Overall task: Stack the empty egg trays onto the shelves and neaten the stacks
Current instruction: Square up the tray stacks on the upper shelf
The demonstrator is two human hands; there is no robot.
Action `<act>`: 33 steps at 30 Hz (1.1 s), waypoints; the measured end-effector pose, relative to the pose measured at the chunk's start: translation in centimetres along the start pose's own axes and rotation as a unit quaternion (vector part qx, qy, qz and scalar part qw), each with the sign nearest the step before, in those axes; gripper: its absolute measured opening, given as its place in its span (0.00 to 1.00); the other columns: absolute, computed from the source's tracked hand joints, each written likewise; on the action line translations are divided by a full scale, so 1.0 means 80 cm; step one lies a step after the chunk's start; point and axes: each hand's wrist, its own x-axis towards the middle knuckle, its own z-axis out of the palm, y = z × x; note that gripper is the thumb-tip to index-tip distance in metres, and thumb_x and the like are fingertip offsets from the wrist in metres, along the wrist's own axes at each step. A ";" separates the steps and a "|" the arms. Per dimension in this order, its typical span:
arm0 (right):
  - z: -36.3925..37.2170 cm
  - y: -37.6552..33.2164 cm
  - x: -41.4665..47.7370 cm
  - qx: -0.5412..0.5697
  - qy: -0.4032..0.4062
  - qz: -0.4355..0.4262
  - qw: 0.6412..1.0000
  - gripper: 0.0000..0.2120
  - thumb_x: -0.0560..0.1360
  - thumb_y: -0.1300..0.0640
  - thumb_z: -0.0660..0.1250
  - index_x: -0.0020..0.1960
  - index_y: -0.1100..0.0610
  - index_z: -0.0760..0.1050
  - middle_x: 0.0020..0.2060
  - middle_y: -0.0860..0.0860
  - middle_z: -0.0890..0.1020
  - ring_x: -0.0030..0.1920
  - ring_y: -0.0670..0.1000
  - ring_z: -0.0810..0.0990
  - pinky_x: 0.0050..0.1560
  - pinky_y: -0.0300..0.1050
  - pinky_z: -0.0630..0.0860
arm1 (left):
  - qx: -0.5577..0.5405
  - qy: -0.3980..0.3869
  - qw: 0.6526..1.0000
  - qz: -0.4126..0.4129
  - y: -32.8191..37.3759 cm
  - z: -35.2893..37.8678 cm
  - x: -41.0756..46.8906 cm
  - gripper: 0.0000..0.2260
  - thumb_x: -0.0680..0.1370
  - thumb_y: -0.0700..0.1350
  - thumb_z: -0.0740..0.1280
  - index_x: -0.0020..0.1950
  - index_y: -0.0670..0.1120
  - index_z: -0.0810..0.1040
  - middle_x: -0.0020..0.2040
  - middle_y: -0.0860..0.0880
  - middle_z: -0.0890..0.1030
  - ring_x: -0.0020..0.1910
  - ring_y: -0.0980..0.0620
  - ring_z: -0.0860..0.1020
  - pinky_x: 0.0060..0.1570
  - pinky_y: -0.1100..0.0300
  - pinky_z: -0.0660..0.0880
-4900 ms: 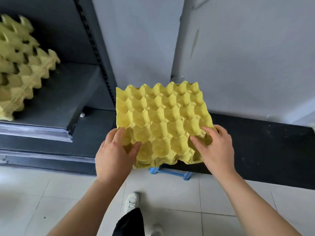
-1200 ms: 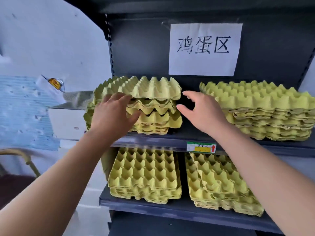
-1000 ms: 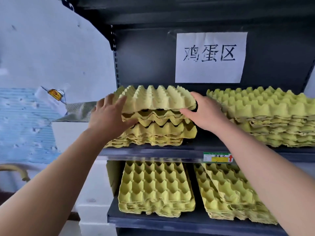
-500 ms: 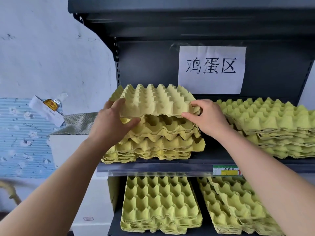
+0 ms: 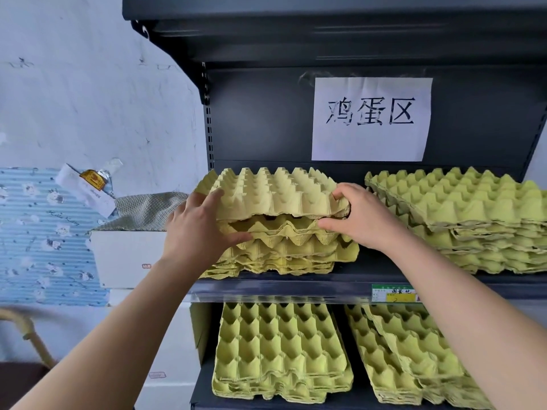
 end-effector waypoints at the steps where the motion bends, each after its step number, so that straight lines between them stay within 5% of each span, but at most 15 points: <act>1: 0.000 0.001 0.000 0.003 0.010 -0.002 1.000 0.27 0.68 0.46 0.74 0.61 0.55 0.71 0.64 0.47 0.71 0.60 0.45 0.68 0.55 0.38 0.61 | -0.002 0.008 1.000 0.002 0.001 0.000 0.000 0.44 0.60 0.71 0.70 0.72 0.53 0.65 0.63 0.45 0.72 0.63 0.40 0.71 0.63 0.46 0.67; 12: 0.000 0.004 -0.011 -0.004 0.034 -0.016 0.999 0.24 0.69 0.45 0.73 0.60 0.55 0.72 0.67 0.47 0.69 0.62 0.45 0.68 0.57 0.35 0.59 | 0.041 0.016 0.999 0.001 -0.001 -0.003 -0.002 0.39 0.61 0.74 0.67 0.67 0.56 0.68 0.60 0.48 0.74 0.61 0.39 0.71 0.61 0.47 0.66; 17: -0.001 0.002 -0.007 0.015 0.044 0.002 0.999 0.23 0.68 0.47 0.75 0.58 0.56 0.74 0.65 0.48 0.71 0.56 0.41 0.65 0.56 0.34 0.59 | -0.018 0.011 1.000 0.019 -0.008 -0.003 -0.002 0.31 0.71 0.65 0.67 0.71 0.54 0.67 0.61 0.47 0.74 0.61 0.40 0.70 0.60 0.50 0.66; 26: 0.003 -0.004 0.000 0.026 0.024 0.015 0.999 0.23 0.73 0.47 0.70 0.63 0.57 0.73 0.68 0.50 0.69 0.66 0.48 0.67 0.55 0.34 0.58 | -0.044 -0.024 0.998 0.035 -0.011 0.001 0.011 0.31 0.76 0.59 0.64 0.76 0.51 0.60 0.65 0.43 0.73 0.65 0.39 0.68 0.64 0.49 0.64; 33: 0.000 0.008 0.012 0.071 0.074 0.033 0.994 0.15 0.73 0.50 0.71 0.57 0.56 0.77 0.62 0.51 0.74 0.57 0.46 0.71 0.56 0.38 0.63 | -0.124 0.081 0.987 0.067 -0.010 -0.009 0.010 0.28 0.73 0.55 0.72 0.71 0.51 0.70 0.58 0.46 0.77 0.58 0.42 0.73 0.57 0.50 0.69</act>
